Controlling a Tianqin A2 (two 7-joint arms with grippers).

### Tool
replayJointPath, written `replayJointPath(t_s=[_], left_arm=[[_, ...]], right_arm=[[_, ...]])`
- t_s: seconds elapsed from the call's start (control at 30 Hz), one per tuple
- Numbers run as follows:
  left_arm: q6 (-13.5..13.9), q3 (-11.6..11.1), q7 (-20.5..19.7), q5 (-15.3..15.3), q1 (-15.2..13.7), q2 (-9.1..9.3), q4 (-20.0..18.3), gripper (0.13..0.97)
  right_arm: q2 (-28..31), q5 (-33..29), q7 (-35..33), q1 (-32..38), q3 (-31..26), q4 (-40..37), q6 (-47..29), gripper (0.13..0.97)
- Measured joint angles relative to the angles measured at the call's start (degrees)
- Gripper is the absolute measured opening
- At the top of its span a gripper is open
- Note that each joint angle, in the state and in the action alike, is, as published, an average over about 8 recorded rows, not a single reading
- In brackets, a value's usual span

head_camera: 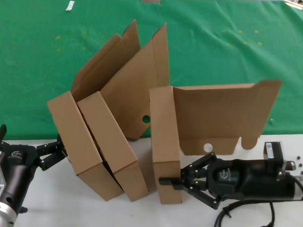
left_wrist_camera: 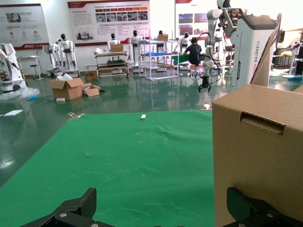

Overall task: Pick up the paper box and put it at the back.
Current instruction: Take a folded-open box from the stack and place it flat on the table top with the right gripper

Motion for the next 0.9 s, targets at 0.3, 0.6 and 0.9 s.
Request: replayJointPath(t_s=[0.3,0.6,0.9], left_arm=[[0.0,0.0,0.0,0.0,0.0,0.00,0.0,0.966],[0.0,0.0,0.0,0.0,0.0,0.00,0.0,0.966],[0.0,0.0,0.0,0.0,0.0,0.00,0.0,0.966]], right_arm=[[5.8,-0.7,2.9,0.1,2.4,9.6,1.3,0.156],[14.3,-10.4,10.8,5.2,11.0,21.7,7.2,0.154],[11.0,-27.8,7.7,23.2,9.4,6.5,12.2,0.153]])
